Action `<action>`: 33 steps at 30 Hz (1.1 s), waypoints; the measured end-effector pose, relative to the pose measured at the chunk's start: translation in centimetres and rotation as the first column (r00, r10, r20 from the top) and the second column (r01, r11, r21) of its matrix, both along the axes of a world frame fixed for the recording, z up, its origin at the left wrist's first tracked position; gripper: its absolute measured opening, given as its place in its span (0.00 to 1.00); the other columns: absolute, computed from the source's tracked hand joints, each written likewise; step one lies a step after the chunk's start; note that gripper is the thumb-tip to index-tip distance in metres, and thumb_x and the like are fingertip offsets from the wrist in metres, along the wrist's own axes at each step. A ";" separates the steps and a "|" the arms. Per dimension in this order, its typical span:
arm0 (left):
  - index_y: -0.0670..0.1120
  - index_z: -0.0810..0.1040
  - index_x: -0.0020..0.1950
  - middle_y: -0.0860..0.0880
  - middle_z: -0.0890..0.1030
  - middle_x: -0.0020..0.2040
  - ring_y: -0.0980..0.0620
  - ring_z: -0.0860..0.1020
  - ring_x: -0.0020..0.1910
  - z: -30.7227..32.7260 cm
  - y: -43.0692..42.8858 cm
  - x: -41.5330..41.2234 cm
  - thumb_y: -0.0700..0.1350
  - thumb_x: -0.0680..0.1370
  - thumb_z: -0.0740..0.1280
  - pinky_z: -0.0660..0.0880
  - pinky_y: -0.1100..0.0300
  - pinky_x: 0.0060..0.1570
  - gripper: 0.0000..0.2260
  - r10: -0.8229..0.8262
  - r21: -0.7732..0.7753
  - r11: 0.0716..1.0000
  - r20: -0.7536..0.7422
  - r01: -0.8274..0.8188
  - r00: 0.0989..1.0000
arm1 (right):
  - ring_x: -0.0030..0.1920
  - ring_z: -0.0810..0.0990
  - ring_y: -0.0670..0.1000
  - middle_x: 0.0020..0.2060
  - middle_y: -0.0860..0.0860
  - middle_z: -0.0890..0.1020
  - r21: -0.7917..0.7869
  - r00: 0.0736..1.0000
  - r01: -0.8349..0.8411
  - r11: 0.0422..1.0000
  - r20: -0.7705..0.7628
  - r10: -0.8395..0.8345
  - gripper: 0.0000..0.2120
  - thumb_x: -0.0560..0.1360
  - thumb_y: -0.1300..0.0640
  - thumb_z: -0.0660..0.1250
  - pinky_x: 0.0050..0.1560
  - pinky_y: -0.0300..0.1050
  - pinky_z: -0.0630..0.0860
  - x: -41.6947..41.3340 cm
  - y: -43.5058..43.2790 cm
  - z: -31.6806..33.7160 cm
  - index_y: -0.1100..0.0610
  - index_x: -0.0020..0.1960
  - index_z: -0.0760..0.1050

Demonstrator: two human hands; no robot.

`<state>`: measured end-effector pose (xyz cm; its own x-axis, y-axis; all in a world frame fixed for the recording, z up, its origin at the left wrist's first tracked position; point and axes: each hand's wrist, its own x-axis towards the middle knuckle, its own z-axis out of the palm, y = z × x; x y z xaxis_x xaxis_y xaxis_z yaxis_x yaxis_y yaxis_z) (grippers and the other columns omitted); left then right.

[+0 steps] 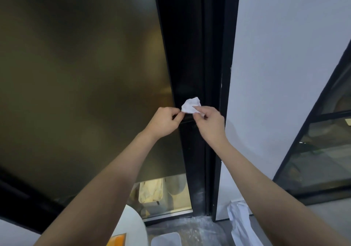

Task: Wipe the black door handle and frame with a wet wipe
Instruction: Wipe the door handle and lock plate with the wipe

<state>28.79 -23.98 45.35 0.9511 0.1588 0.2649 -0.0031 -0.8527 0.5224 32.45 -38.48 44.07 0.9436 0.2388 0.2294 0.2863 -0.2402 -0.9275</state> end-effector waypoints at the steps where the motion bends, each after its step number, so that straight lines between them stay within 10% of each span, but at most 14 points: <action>1: 0.42 0.70 0.29 0.41 0.76 0.29 0.55 0.67 0.26 0.0 -0.1 0.0 0.46 0.79 0.60 0.63 0.65 0.29 0.19 -0.002 0.007 1.000 0.010 0.002 1.000 | 0.62 0.75 0.52 0.66 0.55 0.73 -0.065 0.999 -0.012 0.998 0.033 0.014 0.16 0.78 0.59 0.62 0.53 0.29 0.70 -0.1 0.6 0.4 0.60 0.65 0.74; 7: 0.39 0.74 0.31 0.42 0.76 0.29 0.55 0.67 0.26 0.2 0.0 -0.5 0.45 0.79 0.60 0.64 0.64 0.30 0.19 -0.010 -0.029 1.000 -0.001 0.010 1.000 | 0.65 0.71 0.56 0.71 0.59 0.60 -0.289 0.997 -0.017 0.957 0.073 0.040 0.24 0.81 0.56 0.54 0.62 0.44 0.71 -0.2 2.8 0.9 0.63 0.74 0.56; 15: 0.38 0.76 0.33 0.40 0.79 0.31 0.53 0.69 0.27 0.2 0.0 -0.6 0.47 0.79 0.60 0.67 0.62 0.31 0.19 0.000 -0.021 1.000 0.012 0.000 1.000 | 0.71 0.61 0.57 0.70 0.60 0.62 -0.488 0.899 0.142 0.861 0.428 0.094 0.25 0.79 0.57 0.55 0.67 0.49 0.70 0.0 2.7 -0.3 0.65 0.73 0.58; 33: 0.34 0.75 0.34 0.35 0.79 0.34 0.50 0.68 0.28 0.2 0.0 -0.5 0.47 0.80 0.60 0.63 0.63 0.28 0.20 0.008 -0.034 0.999 -0.008 -0.008 1.000 | 0.65 0.68 0.57 0.67 0.61 0.65 -0.658 0.953 0.208 0.723 0.302 0.001 0.23 0.78 0.60 0.59 0.60 0.44 0.72 1.8 3.8 2.7 0.67 0.71 0.59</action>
<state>28.34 -23.94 45.59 0.9517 0.1754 0.2521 0.0077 -0.8342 0.5514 34.21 -34.72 46.78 0.8990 0.3316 0.2861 0.4259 -0.8140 -0.3950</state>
